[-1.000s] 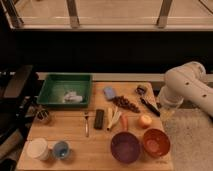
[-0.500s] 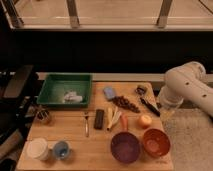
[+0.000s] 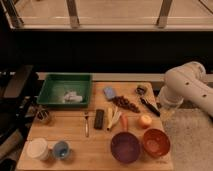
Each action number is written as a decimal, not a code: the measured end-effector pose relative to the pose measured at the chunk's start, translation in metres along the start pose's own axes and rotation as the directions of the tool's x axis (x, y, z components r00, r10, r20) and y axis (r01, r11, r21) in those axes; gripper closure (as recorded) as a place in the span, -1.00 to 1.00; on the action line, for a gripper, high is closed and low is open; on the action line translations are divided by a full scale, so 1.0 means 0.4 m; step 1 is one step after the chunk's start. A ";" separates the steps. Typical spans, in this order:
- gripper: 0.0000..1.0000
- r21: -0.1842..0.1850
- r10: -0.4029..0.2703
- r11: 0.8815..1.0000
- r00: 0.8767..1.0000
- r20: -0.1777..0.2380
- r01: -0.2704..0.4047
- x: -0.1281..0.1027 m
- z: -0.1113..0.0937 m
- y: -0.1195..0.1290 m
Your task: Place grapes in red bowl
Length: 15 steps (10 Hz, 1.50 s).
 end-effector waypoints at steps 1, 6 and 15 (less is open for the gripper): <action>-0.30 0.000 0.000 1.000 1.000 0.000 0.000 0.000 0.000 0.000; -0.30 0.000 0.000 1.000 1.000 0.000 0.000 0.000 0.000 0.000; -0.30 0.014 0.087 0.995 0.955 0.284 -0.094 -0.165 0.102 -0.091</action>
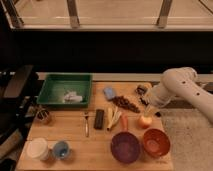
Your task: Place grapes in red bowl
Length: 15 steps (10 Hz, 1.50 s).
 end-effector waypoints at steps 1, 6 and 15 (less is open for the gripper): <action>-0.30 0.042 0.007 0.999 1.000 0.006 -0.007 -0.023 0.021 -0.015; -0.30 0.124 -0.040 0.991 0.999 -0.033 0.043 -0.082 0.073 -0.046; -0.30 0.134 0.017 0.990 0.989 0.148 -0.037 -0.059 0.191 -0.208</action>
